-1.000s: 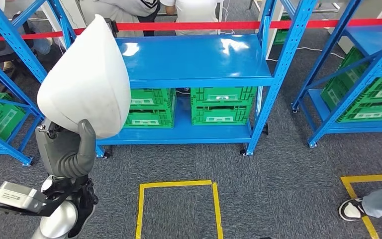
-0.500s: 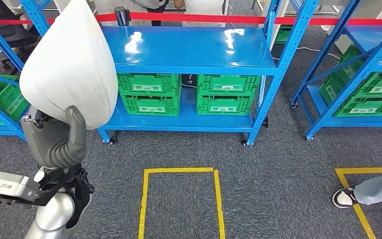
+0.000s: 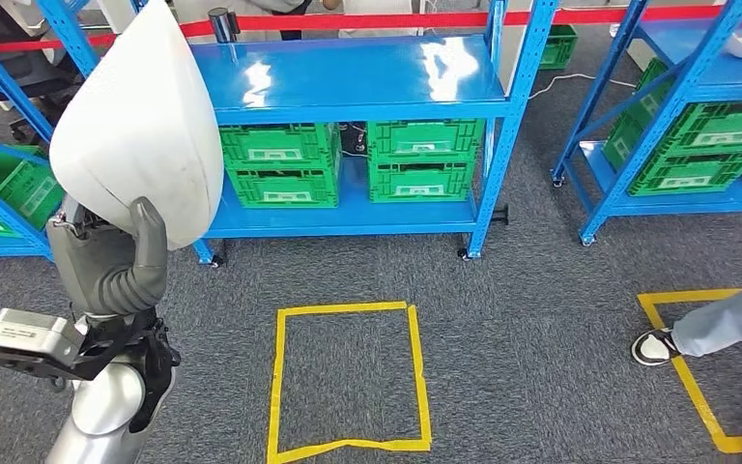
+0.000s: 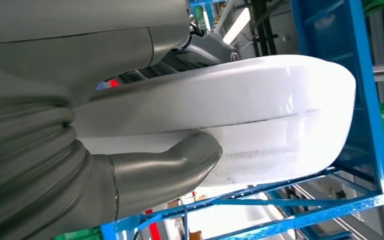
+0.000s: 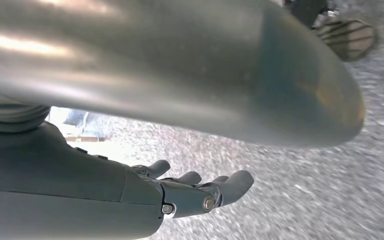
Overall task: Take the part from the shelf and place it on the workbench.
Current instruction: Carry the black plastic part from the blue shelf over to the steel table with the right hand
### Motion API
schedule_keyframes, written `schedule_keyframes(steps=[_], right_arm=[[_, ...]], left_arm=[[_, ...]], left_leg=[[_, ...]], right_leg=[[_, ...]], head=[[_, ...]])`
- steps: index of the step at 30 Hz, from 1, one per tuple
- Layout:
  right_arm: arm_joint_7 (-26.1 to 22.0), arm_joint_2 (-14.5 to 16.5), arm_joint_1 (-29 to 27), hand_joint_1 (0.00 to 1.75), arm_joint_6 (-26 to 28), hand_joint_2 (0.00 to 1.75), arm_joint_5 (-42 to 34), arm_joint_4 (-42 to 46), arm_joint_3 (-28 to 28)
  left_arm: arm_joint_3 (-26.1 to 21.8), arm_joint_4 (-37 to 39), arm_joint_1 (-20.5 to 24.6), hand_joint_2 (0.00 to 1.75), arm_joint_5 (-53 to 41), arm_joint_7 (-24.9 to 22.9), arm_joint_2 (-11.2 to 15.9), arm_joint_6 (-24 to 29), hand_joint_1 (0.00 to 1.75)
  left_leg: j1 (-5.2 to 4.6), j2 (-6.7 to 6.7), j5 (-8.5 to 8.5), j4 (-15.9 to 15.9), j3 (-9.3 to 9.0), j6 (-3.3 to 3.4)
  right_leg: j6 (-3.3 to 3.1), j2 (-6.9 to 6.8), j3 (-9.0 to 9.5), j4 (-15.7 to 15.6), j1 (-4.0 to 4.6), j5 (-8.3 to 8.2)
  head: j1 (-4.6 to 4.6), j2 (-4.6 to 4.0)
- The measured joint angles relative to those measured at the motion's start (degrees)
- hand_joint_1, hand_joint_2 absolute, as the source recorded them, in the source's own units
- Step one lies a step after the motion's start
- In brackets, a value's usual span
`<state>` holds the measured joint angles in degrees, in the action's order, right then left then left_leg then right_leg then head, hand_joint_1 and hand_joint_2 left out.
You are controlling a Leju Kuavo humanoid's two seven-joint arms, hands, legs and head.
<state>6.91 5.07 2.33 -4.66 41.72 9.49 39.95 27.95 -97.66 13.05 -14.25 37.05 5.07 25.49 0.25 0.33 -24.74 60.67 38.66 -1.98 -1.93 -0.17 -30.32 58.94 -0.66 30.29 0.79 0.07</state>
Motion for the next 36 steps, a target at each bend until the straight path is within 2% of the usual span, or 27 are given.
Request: schedule_keyframes(steps=[36], right_arm=[[0.0,0.0,0.0,0.00,0.0,0.00,0.0,0.0,0.0]], left_arm=[[0.0,0.0,0.0,1.75,0.0,0.0,0.0,0.0,1.75]], left_leg=[[0.00,0.00,0.00,0.0,0.00,0.00]], right_leg=[[0.00,0.00,0.00,0.0,0.00,0.00]], head=[[0.00,0.00]])
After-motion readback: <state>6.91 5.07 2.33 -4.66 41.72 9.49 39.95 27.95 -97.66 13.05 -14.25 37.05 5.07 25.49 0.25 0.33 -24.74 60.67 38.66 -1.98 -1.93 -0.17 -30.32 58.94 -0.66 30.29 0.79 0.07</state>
